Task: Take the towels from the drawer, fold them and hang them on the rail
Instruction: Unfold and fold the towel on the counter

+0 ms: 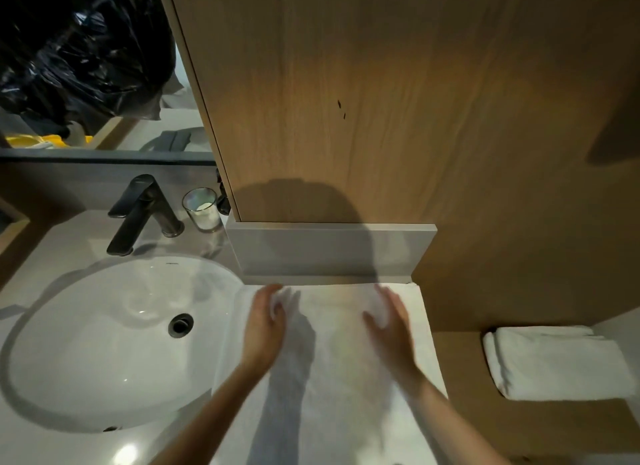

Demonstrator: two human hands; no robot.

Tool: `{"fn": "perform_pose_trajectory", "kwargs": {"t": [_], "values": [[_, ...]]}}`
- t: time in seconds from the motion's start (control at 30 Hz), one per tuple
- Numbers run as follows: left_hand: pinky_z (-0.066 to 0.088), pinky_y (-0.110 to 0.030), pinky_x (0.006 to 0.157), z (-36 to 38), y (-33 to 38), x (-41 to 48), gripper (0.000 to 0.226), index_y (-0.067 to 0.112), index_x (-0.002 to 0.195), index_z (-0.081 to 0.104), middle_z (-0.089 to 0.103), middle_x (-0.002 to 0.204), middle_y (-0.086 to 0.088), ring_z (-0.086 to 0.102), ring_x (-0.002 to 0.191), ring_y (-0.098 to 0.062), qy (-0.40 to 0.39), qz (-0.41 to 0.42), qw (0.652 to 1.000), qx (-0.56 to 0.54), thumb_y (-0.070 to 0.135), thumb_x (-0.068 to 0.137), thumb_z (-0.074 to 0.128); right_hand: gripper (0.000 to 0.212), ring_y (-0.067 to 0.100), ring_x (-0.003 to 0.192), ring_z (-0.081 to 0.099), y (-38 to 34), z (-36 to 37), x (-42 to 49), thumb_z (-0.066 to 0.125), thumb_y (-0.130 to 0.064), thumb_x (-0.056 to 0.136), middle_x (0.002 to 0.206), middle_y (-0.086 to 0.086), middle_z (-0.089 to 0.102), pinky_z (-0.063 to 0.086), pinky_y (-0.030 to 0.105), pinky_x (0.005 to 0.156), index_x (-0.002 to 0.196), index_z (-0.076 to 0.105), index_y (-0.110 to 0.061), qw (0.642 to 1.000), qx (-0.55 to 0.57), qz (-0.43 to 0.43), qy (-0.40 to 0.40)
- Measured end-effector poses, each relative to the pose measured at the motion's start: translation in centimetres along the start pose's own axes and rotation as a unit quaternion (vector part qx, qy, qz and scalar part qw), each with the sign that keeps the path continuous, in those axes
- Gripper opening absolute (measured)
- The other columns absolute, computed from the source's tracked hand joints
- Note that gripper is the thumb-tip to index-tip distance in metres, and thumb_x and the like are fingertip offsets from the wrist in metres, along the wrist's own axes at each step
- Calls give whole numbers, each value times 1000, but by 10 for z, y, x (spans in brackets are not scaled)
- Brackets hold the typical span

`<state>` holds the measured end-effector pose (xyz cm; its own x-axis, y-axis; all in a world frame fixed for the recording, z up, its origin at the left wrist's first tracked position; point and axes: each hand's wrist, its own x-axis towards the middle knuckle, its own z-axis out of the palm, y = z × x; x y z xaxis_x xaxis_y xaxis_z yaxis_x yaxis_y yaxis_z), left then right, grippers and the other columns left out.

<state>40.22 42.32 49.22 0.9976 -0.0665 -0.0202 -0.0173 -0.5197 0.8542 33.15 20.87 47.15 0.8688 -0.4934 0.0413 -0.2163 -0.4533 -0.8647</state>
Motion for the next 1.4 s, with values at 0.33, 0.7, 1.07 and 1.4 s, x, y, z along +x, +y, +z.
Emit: {"fn": "perform_pose_trajectory", "kwargs": {"t": [0.33, 0.7, 1.07, 1.4], "values": [[-11, -37, 119, 37, -22, -14, 57, 40, 152, 8, -8, 160, 9, -15, 147, -13, -72, 101, 930, 347, 54, 97, 6, 55, 24, 150, 12, 26, 15, 7, 21, -59, 99, 161, -4, 18, 5, 54, 119, 150, 29, -39, 905, -384, -137, -119], [1, -44, 120, 1, -31, -6, 70, 24, 154, 13, 6, 161, -3, 1, 148, -24, -74, 61, 922, 375, 52, 91, 1, 53, 33, 149, -2, 31, -32, 17, 24, -38, 99, 162, 8, 12, 3, 60, 118, 152, 25, -35, 893, -430, -61, -117], [-3, -40, 119, 26, -34, -99, 52, 37, 152, 11, 0, 161, 9, -10, 148, -11, -84, 114, 921, 362, 46, 102, 16, 47, 21, 148, 18, 29, 6, -87, 32, -41, 101, 158, -3, 28, 16, 50, 118, 147, 36, -37, 908, -351, -189, -129], [-3, -35, 121, -15, -54, -89, 62, 32, 154, 7, -4, 160, 8, -9, 148, -11, -78, 83, 930, 351, 52, 95, 7, 65, 20, 150, -4, 62, -69, -72, -5, -59, 94, 163, -4, 3, 4, 45, 119, 154, 11, -38, 887, -430, -98, -138]]}}
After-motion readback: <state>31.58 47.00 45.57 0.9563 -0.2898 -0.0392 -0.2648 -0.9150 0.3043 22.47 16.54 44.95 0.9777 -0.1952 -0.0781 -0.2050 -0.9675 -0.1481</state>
